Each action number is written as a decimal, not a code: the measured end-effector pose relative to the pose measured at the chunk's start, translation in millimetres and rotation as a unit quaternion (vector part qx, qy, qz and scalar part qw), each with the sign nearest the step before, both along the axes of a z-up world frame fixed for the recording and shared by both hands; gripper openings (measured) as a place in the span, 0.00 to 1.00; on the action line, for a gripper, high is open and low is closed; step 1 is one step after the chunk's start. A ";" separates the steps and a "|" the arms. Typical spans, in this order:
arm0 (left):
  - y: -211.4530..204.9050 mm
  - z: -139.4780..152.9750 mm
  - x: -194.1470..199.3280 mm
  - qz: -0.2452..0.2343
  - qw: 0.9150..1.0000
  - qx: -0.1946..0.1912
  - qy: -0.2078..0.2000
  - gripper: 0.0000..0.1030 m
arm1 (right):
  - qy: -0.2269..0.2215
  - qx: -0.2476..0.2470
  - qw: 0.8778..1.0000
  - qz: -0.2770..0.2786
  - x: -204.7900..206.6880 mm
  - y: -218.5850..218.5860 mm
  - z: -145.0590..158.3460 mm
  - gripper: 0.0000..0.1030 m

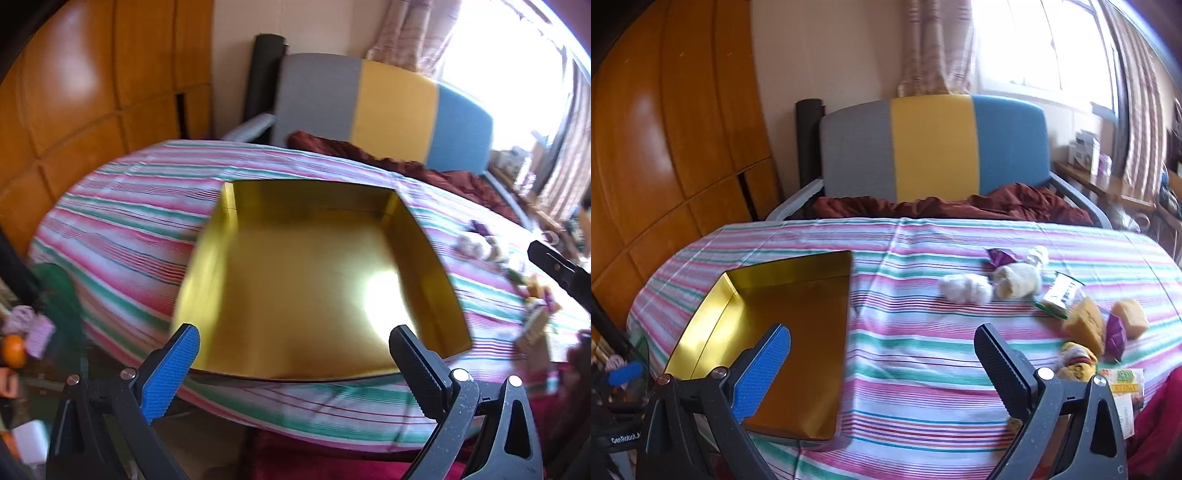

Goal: Organize objects

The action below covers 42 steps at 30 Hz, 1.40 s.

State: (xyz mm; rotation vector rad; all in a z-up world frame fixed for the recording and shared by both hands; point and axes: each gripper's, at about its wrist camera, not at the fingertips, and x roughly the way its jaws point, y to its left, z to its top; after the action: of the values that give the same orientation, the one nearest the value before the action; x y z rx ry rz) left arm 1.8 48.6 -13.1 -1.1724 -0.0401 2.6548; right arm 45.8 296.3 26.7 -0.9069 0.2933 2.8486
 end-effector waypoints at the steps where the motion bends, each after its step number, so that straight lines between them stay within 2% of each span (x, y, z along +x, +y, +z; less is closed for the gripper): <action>1: 1.3 0.5 -0.2 -0.013 1.000 0.016 -0.003 1.00 | -0.003 -0.004 1.000 -0.007 0.5 7.0 0.9 0.99; 4: 14.2 3.7 0.7 -0.060 0.996 0.059 -0.012 1.00 | -0.008 -0.022 0.999 -0.047 11.8 47.4 6.1 0.99; 8: 46.4 13.5 1.3 -0.128 0.989 0.078 -0.007 1.00 | -0.008 -0.034 0.995 -0.096 29.8 98.1 16.8 0.99; 12: 97.6 24.7 8.4 -0.201 0.978 0.052 0.025 1.00 | -0.016 -0.050 0.987 -0.152 52.6 150.9 25.3 0.99; 15: 131.5 25.3 7.1 -0.246 0.967 0.059 0.026 1.00 | -0.019 -0.059 0.983 -0.175 67.8 175.3 28.6 0.99; 17: 155.0 21.9 7.4 -0.278 0.959 0.052 0.014 1.00 | -0.023 -0.060 0.981 -0.183 76.2 185.5 29.6 0.99; 18: 174.7 17.9 7.6 -0.304 0.952 0.039 -0.002 1.00 | -0.023 -0.060 0.980 -0.187 81.0 190.2 30.0 0.99; 20: 195.5 12.7 10.2 -0.315 0.949 0.022 -0.004 1.00 | -0.025 -0.057 0.980 -0.190 89.4 196.1 29.9 0.99; 25: 242.2 0.0 13.3 -0.364 0.931 0.018 -0.016 1.00 | -0.038 -0.043 0.982 -0.181 98.2 199.0 25.9 0.99; 26: 252.1 -4.0 15.1 -0.384 0.923 0.020 -0.019 1.00 | -0.042 -0.042 0.982 -0.178 99.3 200.5 24.1 0.99; 27: 258.9 -7.5 16.0 -0.394 0.919 0.018 -0.021 1.00 | -0.044 -0.041 0.982 -0.177 99.6 201.5 22.9 0.99; 30: 276.2 -21.4 19.4 -0.431 0.902 0.006 -0.032 0.92 | -0.048 -0.042 0.982 -0.176 103.4 206.2 19.6 0.99; 31: 279.1 -26.0 19.9 -0.438 0.898 0.000 -0.036 0.84 | -0.048 -0.044 0.982 -0.176 104.3 207.8 18.8 0.99; 33: 288.9 -39.1 18.9 -0.453 0.890 -0.016 -0.048 0.81 | -0.050 -0.046 0.982 -0.177 105.0 211.2 16.5 0.99; 36: 297.5 -51.5 14.8 -0.460 0.886 -0.023 -0.060 0.79 | -0.056 -0.051 0.981 -0.177 103.7 214.7 12.8 0.99; 38: 302.4 -55.2 13.5 -0.465 0.883 -0.025 -0.065 0.72 | -0.059 -0.049 0.982 -0.175 102.9 215.2 11.5 0.99; 40: 306.3 -55.7 13.3 -0.469 0.881 -0.025 -0.064 0.72 | -0.065 -0.044 0.982 -0.171 102.1 215.1 11.1 0.99; 42: 311.3 -58.6 12.3 -0.473 0.878 -0.025 -0.065 0.64 | -0.070 -0.040 0.983 -0.165 100.9 215.0 11.2 0.99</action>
State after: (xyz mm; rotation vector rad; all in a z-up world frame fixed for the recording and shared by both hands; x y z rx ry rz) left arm 14.1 360.0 -71.8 -1.0073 0.4620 1.7122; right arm 146.7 511.3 37.9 -0.9661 0.4927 2.4743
